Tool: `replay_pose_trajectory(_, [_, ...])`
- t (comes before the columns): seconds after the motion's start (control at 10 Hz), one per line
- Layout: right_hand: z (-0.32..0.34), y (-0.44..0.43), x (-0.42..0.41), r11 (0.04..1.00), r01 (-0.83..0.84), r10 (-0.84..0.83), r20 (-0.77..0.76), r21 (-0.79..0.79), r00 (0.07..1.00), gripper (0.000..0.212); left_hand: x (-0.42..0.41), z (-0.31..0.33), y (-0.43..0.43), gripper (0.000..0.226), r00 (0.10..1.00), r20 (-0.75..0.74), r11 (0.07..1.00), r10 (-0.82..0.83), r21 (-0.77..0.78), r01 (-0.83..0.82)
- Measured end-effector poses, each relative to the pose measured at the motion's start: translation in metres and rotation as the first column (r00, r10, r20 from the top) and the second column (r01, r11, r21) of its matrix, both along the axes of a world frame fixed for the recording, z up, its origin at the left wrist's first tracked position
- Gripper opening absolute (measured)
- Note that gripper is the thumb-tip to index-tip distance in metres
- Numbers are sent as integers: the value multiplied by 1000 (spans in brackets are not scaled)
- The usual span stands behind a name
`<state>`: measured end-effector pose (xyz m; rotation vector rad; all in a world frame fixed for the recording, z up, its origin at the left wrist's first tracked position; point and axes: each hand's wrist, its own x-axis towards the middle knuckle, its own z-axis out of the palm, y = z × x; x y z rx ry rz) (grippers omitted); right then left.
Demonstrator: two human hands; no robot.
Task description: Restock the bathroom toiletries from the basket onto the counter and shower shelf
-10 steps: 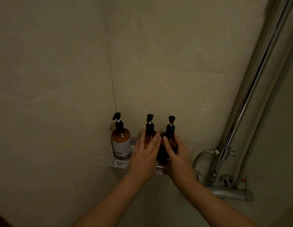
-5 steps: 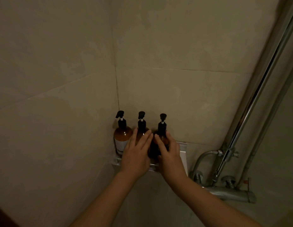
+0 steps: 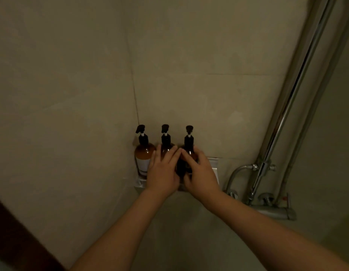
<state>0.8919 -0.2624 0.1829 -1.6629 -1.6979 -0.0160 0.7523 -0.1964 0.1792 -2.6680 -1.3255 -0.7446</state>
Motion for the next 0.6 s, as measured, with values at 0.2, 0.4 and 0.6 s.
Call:
replay_pose_trajectory(0.2, [13,-6,4,997,-10,17,87,-76,996,80,0,10,-4,88,993,-112,998,35,-47,-41])
replay_pose_trajectory(0.4, [34,-6,16,931,22,94,298,-365,950,103,13,42,-9,79,965,-231,972,128,-162,-168])
replay_pose_trajectory(0.6, [69,-15,24,876,32,152,338,-481,929,88,16,73,-54,55,958,-92,952,270,-126,-281])
